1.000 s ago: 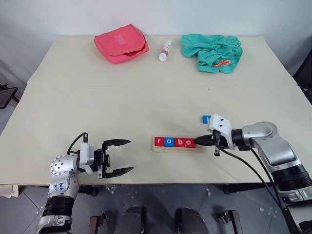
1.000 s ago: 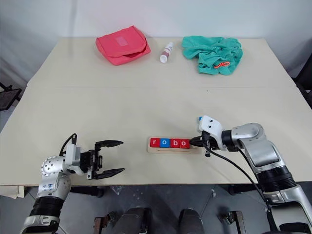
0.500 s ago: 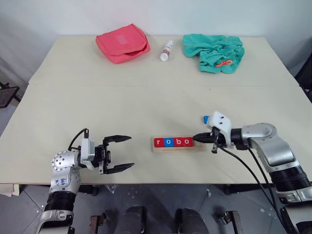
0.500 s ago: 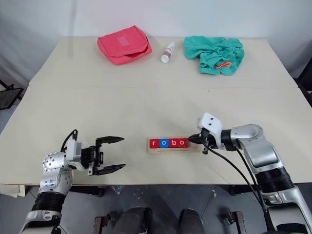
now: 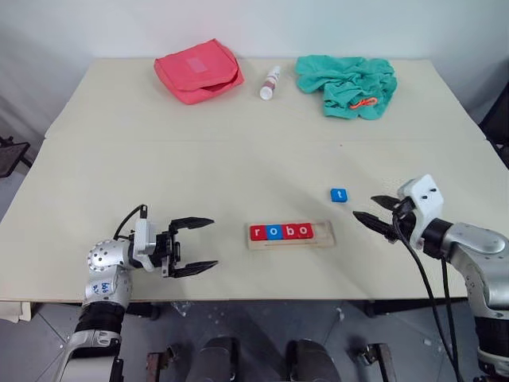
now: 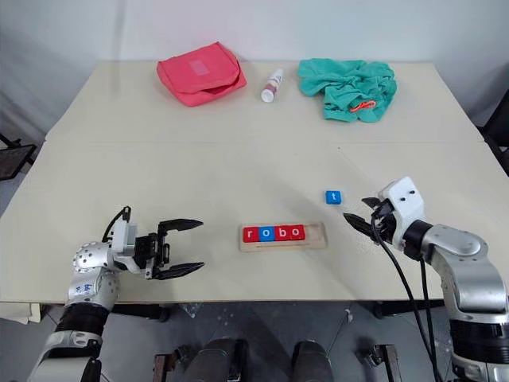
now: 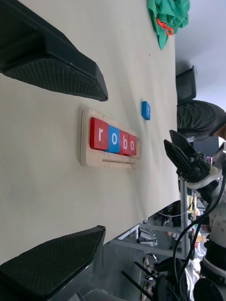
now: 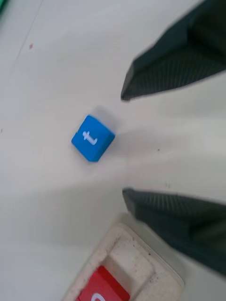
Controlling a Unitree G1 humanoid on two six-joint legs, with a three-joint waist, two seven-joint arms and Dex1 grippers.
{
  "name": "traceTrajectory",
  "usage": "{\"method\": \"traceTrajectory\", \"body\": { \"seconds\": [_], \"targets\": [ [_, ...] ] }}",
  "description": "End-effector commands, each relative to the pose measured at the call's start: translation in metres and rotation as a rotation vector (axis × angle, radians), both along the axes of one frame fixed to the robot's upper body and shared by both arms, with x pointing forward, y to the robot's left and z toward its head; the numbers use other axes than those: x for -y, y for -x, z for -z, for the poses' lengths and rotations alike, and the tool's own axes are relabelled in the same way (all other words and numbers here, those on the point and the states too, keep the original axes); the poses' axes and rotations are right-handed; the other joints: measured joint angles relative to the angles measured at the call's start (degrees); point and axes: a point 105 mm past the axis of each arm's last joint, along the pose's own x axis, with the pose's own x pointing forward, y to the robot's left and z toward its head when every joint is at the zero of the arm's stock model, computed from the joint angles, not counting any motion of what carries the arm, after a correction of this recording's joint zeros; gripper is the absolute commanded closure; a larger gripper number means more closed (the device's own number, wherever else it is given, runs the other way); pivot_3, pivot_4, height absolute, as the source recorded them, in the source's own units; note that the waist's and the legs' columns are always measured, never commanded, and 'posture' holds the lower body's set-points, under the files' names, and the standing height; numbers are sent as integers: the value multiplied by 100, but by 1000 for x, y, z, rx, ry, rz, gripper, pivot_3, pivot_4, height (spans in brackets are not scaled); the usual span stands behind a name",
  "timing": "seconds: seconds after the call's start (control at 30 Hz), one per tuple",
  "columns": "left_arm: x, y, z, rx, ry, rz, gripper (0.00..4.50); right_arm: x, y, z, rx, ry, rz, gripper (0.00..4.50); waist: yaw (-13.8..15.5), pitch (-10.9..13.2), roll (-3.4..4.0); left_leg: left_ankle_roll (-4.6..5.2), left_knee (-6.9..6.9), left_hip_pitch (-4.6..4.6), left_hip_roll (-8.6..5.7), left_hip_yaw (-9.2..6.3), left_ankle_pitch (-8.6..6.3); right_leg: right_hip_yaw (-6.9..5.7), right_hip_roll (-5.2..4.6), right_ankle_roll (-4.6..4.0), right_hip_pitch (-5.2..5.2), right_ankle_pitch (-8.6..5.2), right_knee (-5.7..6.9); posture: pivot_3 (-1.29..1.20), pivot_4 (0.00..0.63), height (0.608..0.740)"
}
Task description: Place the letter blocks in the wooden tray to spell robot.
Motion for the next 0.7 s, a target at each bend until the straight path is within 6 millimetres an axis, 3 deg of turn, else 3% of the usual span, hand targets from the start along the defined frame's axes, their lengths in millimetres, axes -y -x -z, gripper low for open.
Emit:
{"method": "traceTrajectory", "body": {
  "seconds": [0.03,0.4,0.7],
  "targets": [
    [-1,4,-3,20,-26,67,0,-6,3,-14,61,-62,44,167,-2,0,0,0,0,0,0,1,0,1,0,0,0,0,0,0,150,740],
    [1,7,-5,28,-27,89,0,-48,-19,4,-21,-239,172,77,-15,0,0,-1,-5,2,-1,-2,0,6,1,0,-6,0,6,0,150,740],
    [-3,15,-5,31,-30,72,0,-40,-57,13,28,-203,303,77,-44,0,1,0,-8,3,-4,0,0,9,0,0,-11,0,10,0,150,740]
  ]
}}
